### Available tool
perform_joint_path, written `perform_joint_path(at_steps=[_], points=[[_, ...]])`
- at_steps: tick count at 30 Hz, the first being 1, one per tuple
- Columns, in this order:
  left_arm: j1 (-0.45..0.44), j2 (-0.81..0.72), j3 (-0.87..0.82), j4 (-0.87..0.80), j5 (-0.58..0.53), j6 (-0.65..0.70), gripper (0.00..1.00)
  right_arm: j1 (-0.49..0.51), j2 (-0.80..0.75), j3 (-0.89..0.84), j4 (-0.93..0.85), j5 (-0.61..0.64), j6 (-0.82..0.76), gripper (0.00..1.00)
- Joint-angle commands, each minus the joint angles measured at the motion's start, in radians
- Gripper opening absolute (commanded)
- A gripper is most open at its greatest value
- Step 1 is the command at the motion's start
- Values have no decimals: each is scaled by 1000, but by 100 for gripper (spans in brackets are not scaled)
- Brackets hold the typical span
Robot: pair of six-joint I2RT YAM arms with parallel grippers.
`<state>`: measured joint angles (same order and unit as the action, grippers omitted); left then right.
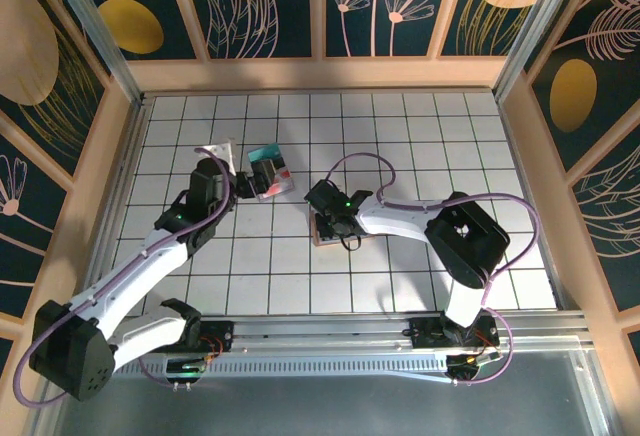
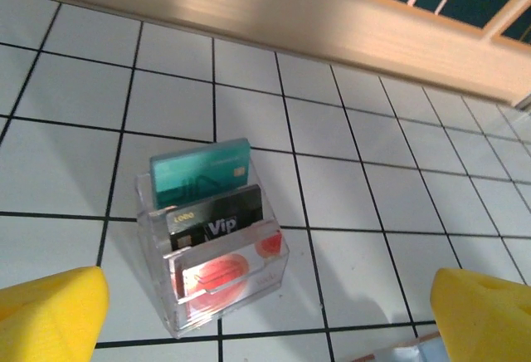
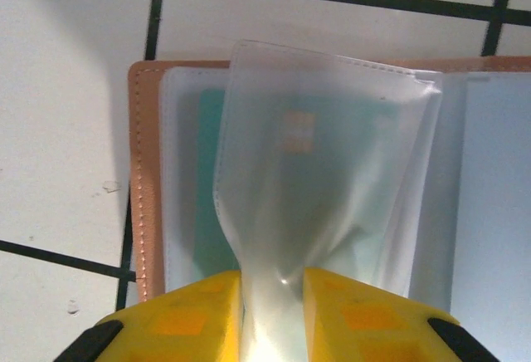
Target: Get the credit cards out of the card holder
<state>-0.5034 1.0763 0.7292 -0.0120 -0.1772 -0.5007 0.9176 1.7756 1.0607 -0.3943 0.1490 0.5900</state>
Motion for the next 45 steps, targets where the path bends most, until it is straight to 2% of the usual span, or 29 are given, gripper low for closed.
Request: perform_joint_path(at_steps=[1, 8, 20, 27, 33, 41, 45], points=[[-37, 36, 36, -13, -60, 17, 99, -6, -39, 6, -62, 78, 32, 27], [-43, 59, 41, 12, -71, 5, 99, -8, -60, 8, -92, 134, 42, 33], [-44, 57, 47, -11, -105, 16, 99, -75, -126, -53, -100, 171, 43, 32], [-56, 73, 49, -21, -106, 31, 99, -135, -192, -107, -81, 148, 36, 32], [-154, 139, 76, -48, -188, 48, 99, -180, -230, -154, -74, 142, 30, 32], [-360, 308, 101, -65, -363, 32, 99, -258, -237, -223, -17, 96, -7, 25], [-411, 374, 98, -45, -358, 1, 99, -276, -225, -248, 4, 83, -13, 25]])
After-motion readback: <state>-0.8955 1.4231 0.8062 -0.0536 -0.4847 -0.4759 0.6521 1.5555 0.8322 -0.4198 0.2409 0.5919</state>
